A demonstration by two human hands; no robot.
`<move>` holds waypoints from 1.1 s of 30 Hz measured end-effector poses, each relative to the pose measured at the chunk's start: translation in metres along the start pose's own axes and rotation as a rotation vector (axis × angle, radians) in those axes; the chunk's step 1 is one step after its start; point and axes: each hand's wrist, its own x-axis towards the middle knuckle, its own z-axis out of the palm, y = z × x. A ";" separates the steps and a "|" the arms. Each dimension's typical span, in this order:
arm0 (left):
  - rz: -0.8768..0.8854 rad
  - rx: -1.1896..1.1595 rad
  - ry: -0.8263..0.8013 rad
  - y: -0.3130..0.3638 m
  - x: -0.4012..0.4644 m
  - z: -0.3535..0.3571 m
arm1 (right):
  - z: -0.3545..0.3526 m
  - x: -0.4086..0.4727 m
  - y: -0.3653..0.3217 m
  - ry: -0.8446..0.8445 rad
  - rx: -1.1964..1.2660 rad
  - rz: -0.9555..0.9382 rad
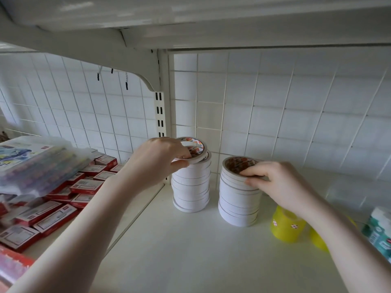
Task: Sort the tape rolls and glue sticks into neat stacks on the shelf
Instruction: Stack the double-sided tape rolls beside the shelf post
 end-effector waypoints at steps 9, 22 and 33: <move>-0.045 -0.007 -0.177 0.004 0.018 0.003 | 0.000 -0.002 0.004 0.045 0.036 -0.016; -0.055 -0.079 -0.253 0.003 0.025 0.000 | 0.001 -0.009 0.010 0.143 0.034 -0.096; -0.074 -0.089 -0.298 0.002 0.025 -0.004 | 0.007 -0.014 0.011 0.221 -0.019 -0.103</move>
